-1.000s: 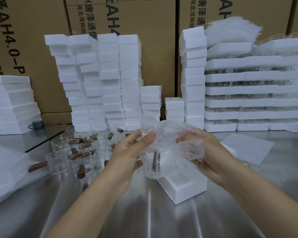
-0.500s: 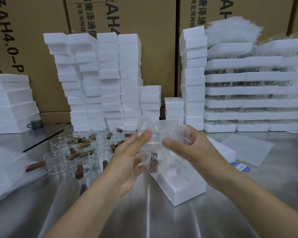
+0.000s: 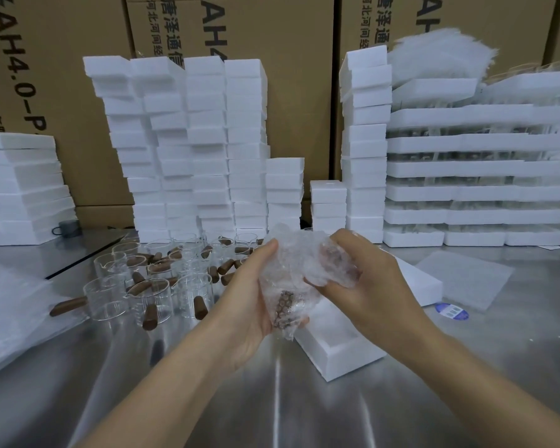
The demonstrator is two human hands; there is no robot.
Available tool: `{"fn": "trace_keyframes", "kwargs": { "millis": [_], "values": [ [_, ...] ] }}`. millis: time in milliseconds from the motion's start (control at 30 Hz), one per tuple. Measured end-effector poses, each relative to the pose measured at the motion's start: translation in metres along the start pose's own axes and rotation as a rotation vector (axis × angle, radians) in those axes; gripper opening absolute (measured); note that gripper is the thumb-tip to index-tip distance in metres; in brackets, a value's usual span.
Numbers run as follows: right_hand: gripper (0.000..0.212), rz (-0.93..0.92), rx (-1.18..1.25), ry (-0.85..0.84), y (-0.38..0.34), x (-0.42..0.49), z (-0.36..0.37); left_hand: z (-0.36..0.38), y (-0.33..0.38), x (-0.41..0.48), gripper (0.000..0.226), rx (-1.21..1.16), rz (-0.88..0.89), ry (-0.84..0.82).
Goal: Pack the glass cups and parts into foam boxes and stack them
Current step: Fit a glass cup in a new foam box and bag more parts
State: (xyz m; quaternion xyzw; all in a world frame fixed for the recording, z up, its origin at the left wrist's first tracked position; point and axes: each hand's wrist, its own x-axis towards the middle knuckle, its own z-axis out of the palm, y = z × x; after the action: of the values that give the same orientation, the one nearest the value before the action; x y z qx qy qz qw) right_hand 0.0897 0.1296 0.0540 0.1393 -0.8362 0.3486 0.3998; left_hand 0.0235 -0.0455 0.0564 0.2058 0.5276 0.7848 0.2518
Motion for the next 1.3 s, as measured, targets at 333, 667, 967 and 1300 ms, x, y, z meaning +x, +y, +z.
{"fn": "trace_keyframes", "kwargs": {
  "millis": [333, 667, 967, 1300],
  "values": [
    [0.040, -0.233, -0.207, -0.056, -0.006, -0.007, 0.012, 0.003, -0.006, 0.001, 0.050, 0.068, -0.065, 0.121],
    [0.010, 0.029, -0.019, -0.086, -0.014, -0.008, 0.012, -0.002, -0.001, 0.001, 0.054, 0.081, 0.060, 0.191],
    [0.035, 0.363, 0.235, 0.174, -0.012, -0.004, 0.013, 0.014, -0.016, -0.002, 0.057, 0.122, 0.121, 0.178],
    [0.037, 0.031, 0.012, -0.199, -0.015, -0.007, 0.011, -0.001, -0.003, 0.004, 0.056, -0.244, -0.021, 0.078]
  ]
}}
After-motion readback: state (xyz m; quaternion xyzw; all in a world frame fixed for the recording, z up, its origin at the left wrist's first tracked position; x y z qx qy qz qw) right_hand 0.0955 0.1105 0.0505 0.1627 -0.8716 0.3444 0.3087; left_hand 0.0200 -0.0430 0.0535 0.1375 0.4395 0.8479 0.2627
